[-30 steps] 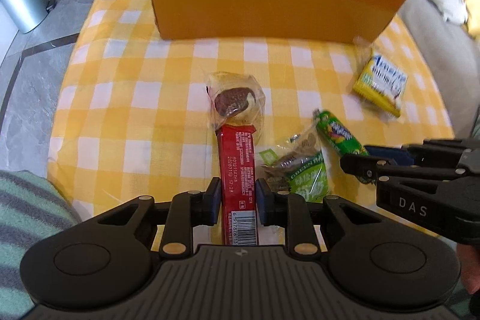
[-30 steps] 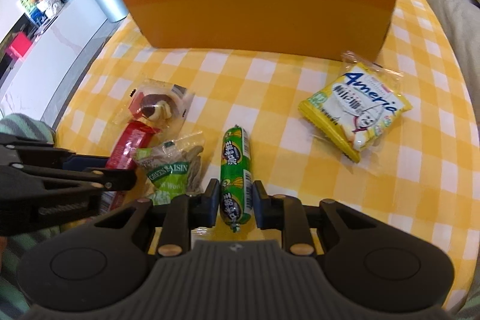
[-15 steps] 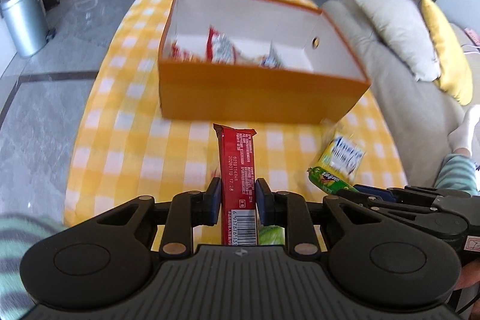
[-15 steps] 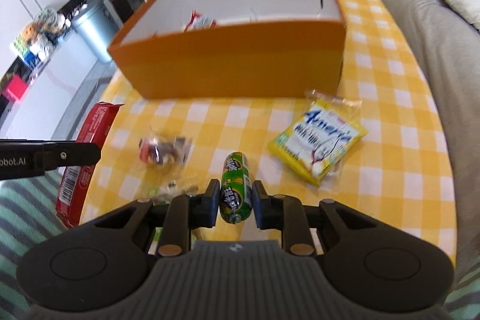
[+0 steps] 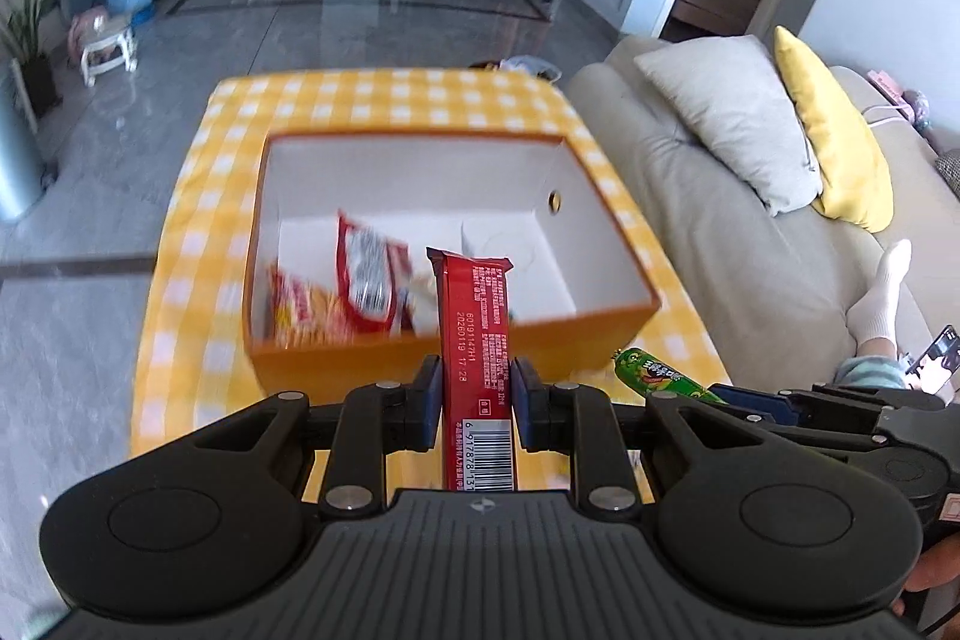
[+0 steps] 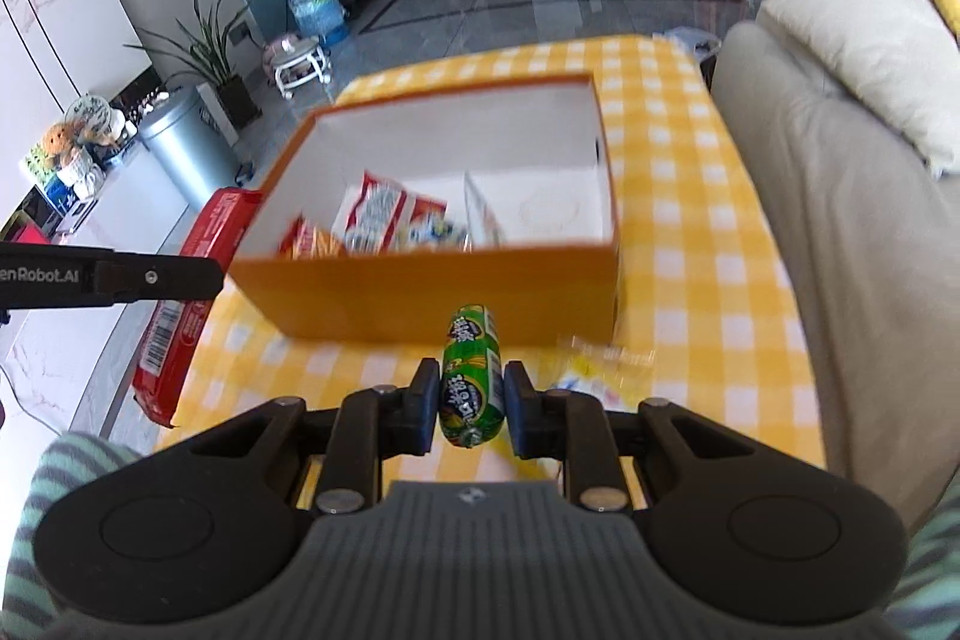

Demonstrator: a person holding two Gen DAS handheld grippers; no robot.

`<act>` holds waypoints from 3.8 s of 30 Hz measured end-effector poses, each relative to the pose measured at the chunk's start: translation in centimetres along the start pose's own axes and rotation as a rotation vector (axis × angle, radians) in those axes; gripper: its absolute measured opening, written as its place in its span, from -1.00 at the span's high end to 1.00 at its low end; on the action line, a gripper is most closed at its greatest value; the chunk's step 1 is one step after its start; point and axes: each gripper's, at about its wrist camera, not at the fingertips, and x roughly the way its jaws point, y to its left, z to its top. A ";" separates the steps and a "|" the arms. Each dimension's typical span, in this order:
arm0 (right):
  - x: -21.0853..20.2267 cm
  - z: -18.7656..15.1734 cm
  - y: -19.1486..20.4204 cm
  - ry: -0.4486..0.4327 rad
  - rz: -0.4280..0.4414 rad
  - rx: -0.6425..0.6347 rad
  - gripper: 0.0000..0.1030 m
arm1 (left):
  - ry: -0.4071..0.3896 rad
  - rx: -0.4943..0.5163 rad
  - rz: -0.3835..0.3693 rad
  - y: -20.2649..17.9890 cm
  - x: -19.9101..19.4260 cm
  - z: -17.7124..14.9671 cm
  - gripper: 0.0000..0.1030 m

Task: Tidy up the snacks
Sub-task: 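Carry both items over the orange box and open both tools to drop them, then withdraw both tools from the box back toward the remaining snacks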

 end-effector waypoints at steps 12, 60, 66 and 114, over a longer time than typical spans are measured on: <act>0.4 7.7 0.6 -0.092 0.009 -0.036 0.62 | -0.029 0.055 -0.006 -0.9 1.5 5.9 0.50; 23.7 13.2 1.0 0.214 -0.198 -0.319 0.63 | 0.340 0.028 0.046 4.1 20.8 8.5 0.50; 24.1 12.8 1.2 0.230 -0.206 -0.338 0.62 | 0.373 0.023 0.026 4.2 21.6 8.1 0.49; 0.4 3.3 2.3 -0.183 -0.179 -0.040 -0.39 | -0.096 -0.053 0.058 0.6 2.0 -3.5 -0.44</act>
